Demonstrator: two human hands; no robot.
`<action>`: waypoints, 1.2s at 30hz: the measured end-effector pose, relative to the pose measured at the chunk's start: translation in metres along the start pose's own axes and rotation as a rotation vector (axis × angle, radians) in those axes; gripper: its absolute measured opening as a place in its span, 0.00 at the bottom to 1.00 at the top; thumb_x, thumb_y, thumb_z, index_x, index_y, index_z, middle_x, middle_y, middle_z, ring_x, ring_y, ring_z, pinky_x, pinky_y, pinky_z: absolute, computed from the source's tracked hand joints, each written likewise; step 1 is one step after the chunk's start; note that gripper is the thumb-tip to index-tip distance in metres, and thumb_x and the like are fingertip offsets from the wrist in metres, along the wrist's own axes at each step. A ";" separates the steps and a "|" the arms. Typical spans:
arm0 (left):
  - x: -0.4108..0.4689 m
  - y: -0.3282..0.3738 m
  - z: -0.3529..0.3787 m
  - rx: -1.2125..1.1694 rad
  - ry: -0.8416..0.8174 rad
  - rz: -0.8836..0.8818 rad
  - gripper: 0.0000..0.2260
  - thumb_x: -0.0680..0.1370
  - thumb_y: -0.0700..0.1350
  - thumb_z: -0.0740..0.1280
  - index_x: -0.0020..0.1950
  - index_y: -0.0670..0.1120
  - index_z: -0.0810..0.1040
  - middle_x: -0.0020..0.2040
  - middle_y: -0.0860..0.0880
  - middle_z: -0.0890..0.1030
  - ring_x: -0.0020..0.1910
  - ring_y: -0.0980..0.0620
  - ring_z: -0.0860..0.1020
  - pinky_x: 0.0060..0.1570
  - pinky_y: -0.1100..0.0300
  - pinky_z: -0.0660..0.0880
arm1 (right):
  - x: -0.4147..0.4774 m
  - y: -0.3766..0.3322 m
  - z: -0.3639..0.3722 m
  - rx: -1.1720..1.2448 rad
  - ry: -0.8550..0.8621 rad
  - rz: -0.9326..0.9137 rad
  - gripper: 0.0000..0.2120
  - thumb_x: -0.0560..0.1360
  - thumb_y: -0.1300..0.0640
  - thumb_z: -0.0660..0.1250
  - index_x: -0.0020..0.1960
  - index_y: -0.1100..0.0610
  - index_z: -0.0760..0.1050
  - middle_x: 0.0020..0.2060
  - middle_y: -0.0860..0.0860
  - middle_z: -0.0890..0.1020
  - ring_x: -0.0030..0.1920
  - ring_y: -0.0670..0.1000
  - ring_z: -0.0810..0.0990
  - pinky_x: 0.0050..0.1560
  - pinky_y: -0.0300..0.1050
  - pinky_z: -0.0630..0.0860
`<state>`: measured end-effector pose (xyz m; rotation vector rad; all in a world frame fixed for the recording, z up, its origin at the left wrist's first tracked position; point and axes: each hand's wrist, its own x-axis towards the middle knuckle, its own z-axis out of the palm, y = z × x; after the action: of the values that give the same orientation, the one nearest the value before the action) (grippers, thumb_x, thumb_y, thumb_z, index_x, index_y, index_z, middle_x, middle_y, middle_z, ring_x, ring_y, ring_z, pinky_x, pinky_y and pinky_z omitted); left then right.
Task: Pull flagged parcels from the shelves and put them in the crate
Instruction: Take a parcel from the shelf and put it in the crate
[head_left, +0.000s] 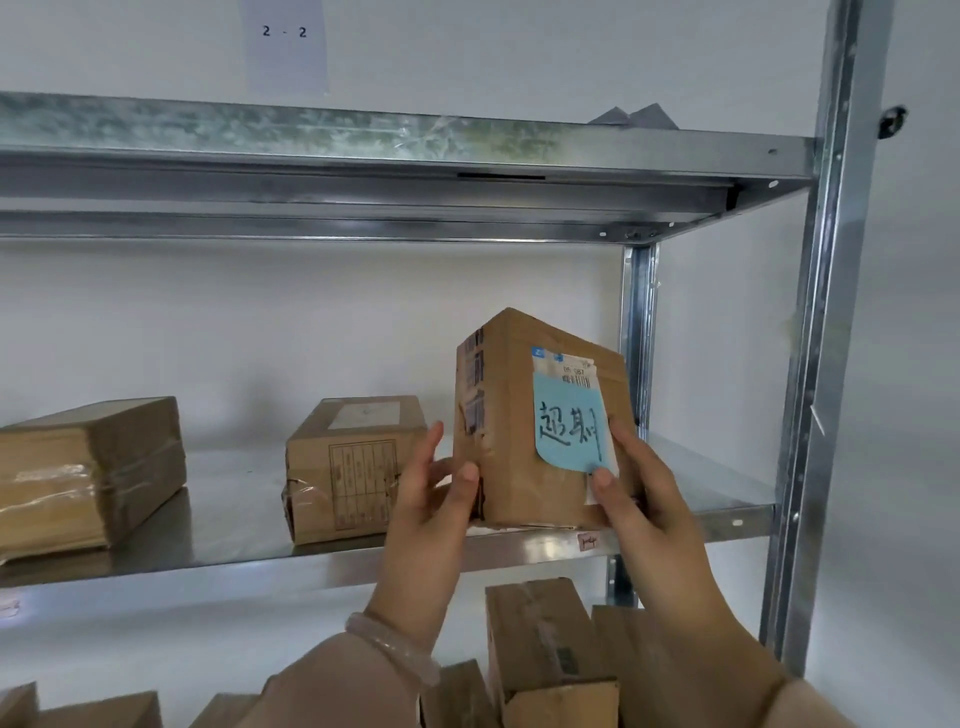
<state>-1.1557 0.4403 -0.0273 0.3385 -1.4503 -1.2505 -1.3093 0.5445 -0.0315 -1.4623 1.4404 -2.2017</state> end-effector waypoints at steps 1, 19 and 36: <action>-0.003 0.005 -0.008 0.050 0.003 0.056 0.18 0.76 0.52 0.65 0.65 0.64 0.71 0.55 0.62 0.80 0.55 0.63 0.79 0.51 0.66 0.77 | -0.005 -0.003 0.007 -0.003 0.023 -0.016 0.20 0.71 0.41 0.65 0.62 0.29 0.70 0.60 0.34 0.75 0.59 0.37 0.75 0.47 0.28 0.76; -0.175 0.126 -0.311 0.305 0.240 0.055 0.25 0.74 0.53 0.66 0.70 0.63 0.65 0.60 0.61 0.80 0.59 0.61 0.78 0.49 0.68 0.78 | -0.204 -0.053 0.296 -0.098 -0.319 -0.165 0.26 0.69 0.38 0.64 0.66 0.28 0.63 0.66 0.31 0.59 0.65 0.34 0.66 0.49 0.29 0.77; -0.370 0.171 -0.613 0.843 0.669 -0.138 0.24 0.78 0.59 0.60 0.71 0.74 0.56 0.70 0.66 0.59 0.71 0.69 0.59 0.65 0.76 0.61 | -0.399 -0.059 0.583 0.074 -0.933 -0.055 0.28 0.70 0.42 0.66 0.69 0.38 0.66 0.68 0.46 0.65 0.68 0.45 0.67 0.53 0.36 0.78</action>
<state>-0.4447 0.4927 -0.2100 1.3030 -1.2872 -0.4638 -0.6303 0.4294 -0.2012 -2.0764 0.9628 -1.2168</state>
